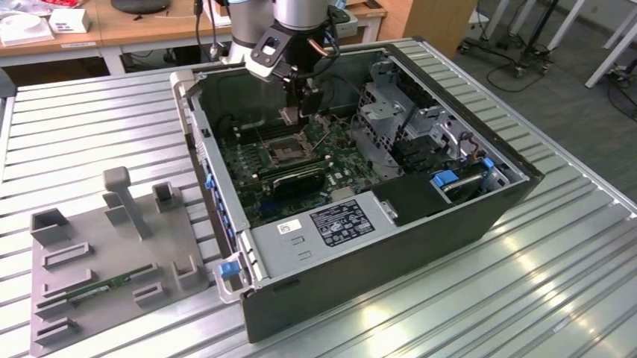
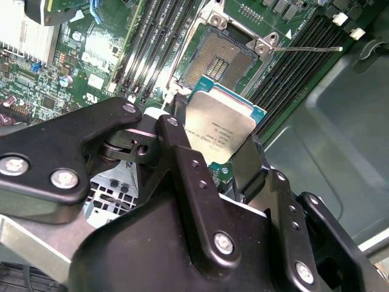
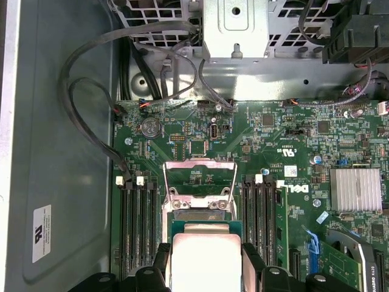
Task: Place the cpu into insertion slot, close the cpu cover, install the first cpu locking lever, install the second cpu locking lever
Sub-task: 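Place the cpu into insertion slot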
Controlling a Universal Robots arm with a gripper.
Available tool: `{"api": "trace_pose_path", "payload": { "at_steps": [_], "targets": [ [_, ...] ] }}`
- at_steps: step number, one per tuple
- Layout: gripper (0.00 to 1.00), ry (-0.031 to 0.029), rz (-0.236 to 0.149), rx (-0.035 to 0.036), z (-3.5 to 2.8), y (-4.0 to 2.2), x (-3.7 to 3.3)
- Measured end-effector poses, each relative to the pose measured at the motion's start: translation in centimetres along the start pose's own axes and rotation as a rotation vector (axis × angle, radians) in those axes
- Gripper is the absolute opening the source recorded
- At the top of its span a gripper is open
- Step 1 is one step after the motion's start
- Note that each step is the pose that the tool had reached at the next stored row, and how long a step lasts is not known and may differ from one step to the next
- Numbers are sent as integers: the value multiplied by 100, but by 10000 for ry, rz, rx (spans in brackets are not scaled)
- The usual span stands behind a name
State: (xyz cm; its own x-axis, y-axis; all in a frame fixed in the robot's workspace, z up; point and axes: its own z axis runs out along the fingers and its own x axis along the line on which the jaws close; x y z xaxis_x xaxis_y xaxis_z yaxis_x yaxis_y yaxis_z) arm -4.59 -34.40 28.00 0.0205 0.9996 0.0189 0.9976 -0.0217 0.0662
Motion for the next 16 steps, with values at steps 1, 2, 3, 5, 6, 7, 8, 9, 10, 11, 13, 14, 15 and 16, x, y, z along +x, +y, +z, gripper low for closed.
{"api": "trace_pose_path", "payload": {
  "at_steps": [1,2,3,5,6,7,8,9,10,11,13,14,15,16],
  "targets": [
    [54,0,1,0,0,0,0],
    [54,-1,0,0,0,0,0],
    [54,0,0,0,1,0,0],
    [54,5,0,-3,9,0,0],
    [54,3,0,-2,15,-1,0],
    [54,0,0,0,22,-2,0],
    [54,1,0,-1,32,-3,0],
    [54,0,0,0,42,-4,-1],
    [54,-1,-1,0,53,-5,-1],
    [54,0,0,0,66,-6,-1],
    [54,1,0,0,92,-8,-2],
    [54,0,0,0,104,-9,-2],
    [54,0,0,0,115,-10,-2],
    [54,0,0,0,128,-11,-2]
  ]
}}
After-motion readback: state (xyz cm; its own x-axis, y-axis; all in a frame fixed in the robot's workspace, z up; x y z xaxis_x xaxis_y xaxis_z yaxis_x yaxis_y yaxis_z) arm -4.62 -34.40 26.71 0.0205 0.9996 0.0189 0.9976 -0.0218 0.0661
